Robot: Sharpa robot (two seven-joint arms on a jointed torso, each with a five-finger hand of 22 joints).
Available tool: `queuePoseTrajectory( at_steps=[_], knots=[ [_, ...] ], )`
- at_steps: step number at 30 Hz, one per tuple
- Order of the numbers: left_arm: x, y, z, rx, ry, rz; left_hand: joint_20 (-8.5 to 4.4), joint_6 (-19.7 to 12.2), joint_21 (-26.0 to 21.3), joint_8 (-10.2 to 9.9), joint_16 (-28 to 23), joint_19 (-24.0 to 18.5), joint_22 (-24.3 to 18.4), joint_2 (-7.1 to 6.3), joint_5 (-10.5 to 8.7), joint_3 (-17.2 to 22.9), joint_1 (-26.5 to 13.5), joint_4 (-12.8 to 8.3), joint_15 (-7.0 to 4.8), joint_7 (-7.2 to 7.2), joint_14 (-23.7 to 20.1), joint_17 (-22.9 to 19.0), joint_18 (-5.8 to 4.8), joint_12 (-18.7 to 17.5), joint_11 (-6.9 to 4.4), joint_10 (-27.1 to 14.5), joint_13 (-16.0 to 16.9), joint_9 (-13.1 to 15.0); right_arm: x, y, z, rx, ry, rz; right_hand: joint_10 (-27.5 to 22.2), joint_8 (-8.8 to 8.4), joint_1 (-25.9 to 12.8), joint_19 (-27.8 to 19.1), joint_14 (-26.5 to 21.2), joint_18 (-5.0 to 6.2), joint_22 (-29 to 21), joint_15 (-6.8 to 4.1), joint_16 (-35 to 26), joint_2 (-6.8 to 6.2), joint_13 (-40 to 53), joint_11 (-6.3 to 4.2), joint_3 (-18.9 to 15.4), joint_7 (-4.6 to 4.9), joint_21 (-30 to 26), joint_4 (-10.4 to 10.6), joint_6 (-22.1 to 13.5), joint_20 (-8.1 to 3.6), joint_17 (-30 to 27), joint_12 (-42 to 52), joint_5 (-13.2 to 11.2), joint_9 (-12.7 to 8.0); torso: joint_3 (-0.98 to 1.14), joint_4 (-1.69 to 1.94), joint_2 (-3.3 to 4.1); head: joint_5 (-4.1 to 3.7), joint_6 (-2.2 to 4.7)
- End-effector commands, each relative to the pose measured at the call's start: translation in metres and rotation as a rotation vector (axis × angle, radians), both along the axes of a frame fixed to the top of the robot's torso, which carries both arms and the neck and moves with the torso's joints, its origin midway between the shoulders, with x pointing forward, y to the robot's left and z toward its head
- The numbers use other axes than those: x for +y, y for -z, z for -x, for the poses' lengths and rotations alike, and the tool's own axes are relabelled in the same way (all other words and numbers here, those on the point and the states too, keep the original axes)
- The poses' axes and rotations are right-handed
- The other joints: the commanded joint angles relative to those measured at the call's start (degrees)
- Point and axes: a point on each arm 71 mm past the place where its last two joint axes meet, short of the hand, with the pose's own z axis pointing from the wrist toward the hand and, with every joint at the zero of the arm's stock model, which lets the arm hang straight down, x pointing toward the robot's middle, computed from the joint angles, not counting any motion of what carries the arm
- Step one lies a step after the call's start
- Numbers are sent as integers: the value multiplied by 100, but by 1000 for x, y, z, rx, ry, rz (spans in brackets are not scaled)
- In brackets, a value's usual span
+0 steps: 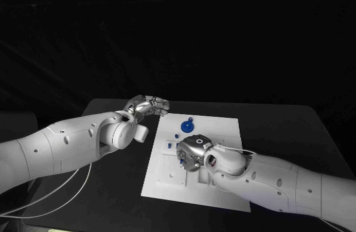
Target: Assemble the parts on the task board
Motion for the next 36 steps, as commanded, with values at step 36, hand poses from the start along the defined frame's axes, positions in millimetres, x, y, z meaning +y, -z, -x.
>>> queuePoseTrajectory(
  at_steps=[36],
  knots=[
    [-2,-1,0,-7,1,11,50,-23,-38,19,-57,7,13,63,23,-32,10,-6,11,-16,15,27,53,-8,5,-5,-10,-11,3,20,8,38,-35,79,16,16,-22,-1,-16,525,69,-36,-31,73,15,9,24,1,-14,-34,-27,-12,-13,-30,32,15,2,-7,1,52,-94]
  ],
)
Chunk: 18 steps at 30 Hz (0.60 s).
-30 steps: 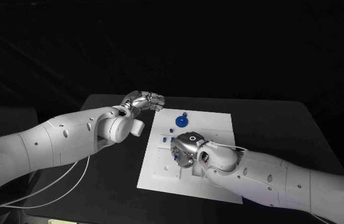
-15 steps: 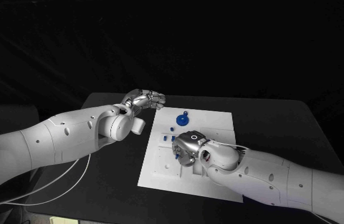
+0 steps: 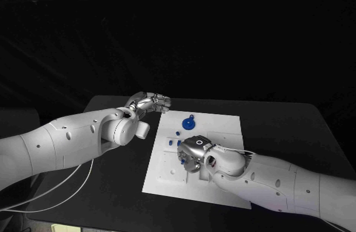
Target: Assemble the parts on the task board
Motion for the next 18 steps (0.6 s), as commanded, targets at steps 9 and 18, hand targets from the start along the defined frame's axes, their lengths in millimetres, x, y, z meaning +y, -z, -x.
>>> queuePoseTrajectory(
  at_steps=[9,18],
  knots=[
    [-2,-1,0,-7,2,8,51,-24,-41,20,-40,7,11,61,23,-33,12,-7,12,-16,16,11,57,-8,5,-5,-7,-8,3,10,6,46,-23,32,-23,-21,-55,-11,-26,524,74,-7,-47,56,5,25,-24,48,-35,-38,-32,-13,-22,-74,148,10,2,-1,-1,-6,-16],
    [-2,-1,0,-6,4,9,51,-26,-43,20,-46,6,12,59,23,-33,13,-8,12,-15,16,16,58,-8,6,-7,-8,-9,2,11,5,73,-12,15,-258,-165,-218,-12,-41,524,82,81,-42,-78,-41,119,-215,145,-44,-9,-267,2,-29,-252,466,-28,2,-3,-2,-10,-18]
  ],
)
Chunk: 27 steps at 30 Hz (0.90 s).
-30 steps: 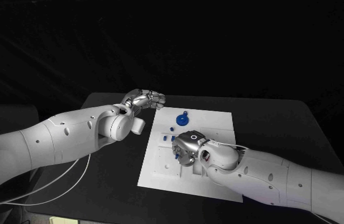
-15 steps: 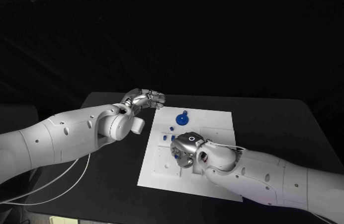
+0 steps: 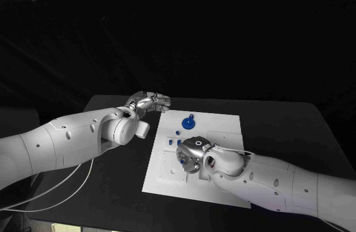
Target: Assemble the parts on the task board
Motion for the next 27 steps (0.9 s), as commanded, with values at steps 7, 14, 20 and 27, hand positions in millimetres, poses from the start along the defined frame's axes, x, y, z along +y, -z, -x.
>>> queuePoseTrajectory(
  at_steps=[7,14,20,27],
  knots=[
    [-1,-1,0,-3,0,8,52,-27,-24,20,-26,6,9,58,23,-33,14,-8,12,-15,17,13,59,-9,6,-7,-9,-10,-8,3,1,39,39,-52,-261,-142,-166,-13,-17,523,82,98,-17,-129,-76,83,-197,98,-35,31,-290,-2,-8,-169,-20,-67,-2,0,-8,-15,7],
    [1,-1,0,-4,-2,8,54,-32,-27,19,-36,5,11,52,20,-37,10,-7,15,-11,16,19,58,-11,9,-13,-11,-13,-17,-3,4,21,64,-90,-1154,-518,-272,-228,-248,523,25,423,-101,-501,-372,418,-577,368,-220,43,-1052,66,-55,-506,-253,-228,-3,-4,-10,-43,38],
    [3,-1,0,-5,-8,6,54,-33,-29,19,-40,4,12,51,20,-37,11,-7,15,-11,16,22,58,-12,9,-15,-12,-14,-33,-24,1,-6,82,-127,-1124,-488,-184,-215,-257,523,21,419,-75,-535,-431,413,-629,370,-245,101,-1052,85,-69,-463,-243,-222,1,-14,-10,-68,69],
    [5,-1,-1,-5,-13,5,54,-34,-30,20,-44,4,13,50,20,-37,12,-8,15,-10,16,25,58,-12,10,-16,-12,-14,-56,-62,-5,-48,106,-173,-976,-403,-66,-171,-229,523,21,372,-43,-540,-458,364,-587,367,-253,188,-942,84,-87,-389,-265,-198,7,-12,-14,-117,119]
  ],
)
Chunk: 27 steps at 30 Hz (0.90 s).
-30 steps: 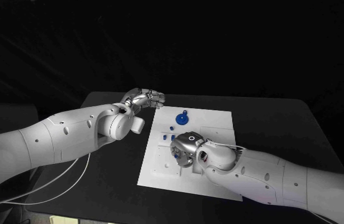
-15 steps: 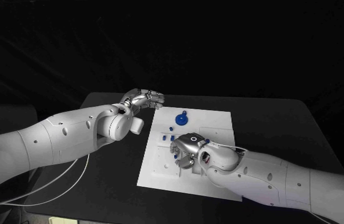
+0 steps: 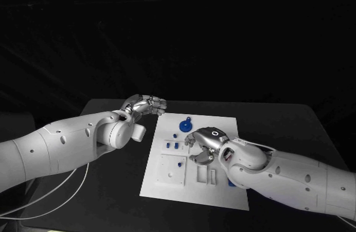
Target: Assemble the parts on the task board
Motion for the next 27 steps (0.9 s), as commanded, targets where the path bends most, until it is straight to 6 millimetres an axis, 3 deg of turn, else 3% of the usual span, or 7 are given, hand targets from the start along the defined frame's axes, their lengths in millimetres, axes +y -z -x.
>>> queuePoseTrajectory(
  at_steps=[1,7,12,17,27],
  knots=[
    [0,-1,-1,-7,-3,8,54,-34,-31,20,-22,4,9,50,20,-37,13,-8,15,-10,16,8,60,-12,10,-16,-8,-5,-7,-12,-1,-10,11,-15,119,62,105,44,41,673,23,-27,47,14,-16,-15,40,-21,-31,72,95,1,-17,55,-27,21,8,-6,-6,-31,37],
    [0,-1,-1,-7,-3,10,54,-34,-32,20,-25,4,10,51,21,-36,15,-8,15,-10,17,11,60,-12,10,-16,-8,-6,-37,-33,-12,-24,54,32,210,113,184,89,81,673,35,-60,76,9,-42,-48,101,-52,-21,142,167,-6,-31,93,-68,30,12,-22,-11,-58,68],
    [-1,-1,-2,-7,-1,11,54,-34,-33,21,-27,4,10,52,21,-36,16,-8,15,-10,18,13,60,-11,10,-15,-8,-6,-54,-28,-23,1,93,89,208,114,182,100,91,673,44,-60,87,-13,-60,-48,92,-60,-13,154,165,-5,-34,88,-90,26,12,-30,-16,-75,86],
    [-1,-1,-2,-6,2,12,55,-34,-34,22,-29,4,11,53,21,-36,16,-8,16,-10,19,16,61,-11,10,-15,-8,-7,-56,-21,-31,18,103,132,216,116,155,111,99,673,60,-60,105,-13,-84,-47,67,-63,-2,186,161,-3,-36,86,-141,19,20,-24,-7,-79,92],
    [0,-1,-2,-5,1,11,56,-34,-35,22,-34,4,12,53,20,-37,15,-6,16,-9,20,20,60,-11,10,-15,-9,-8,-61,-2,-33,76,110,192,201,115,102,119,102,673,75,-52,128,-11,-121,-40,13,-69,6,218,149,-3,-40,71,-164,9,6,8,0,-73,62]
  ],
)
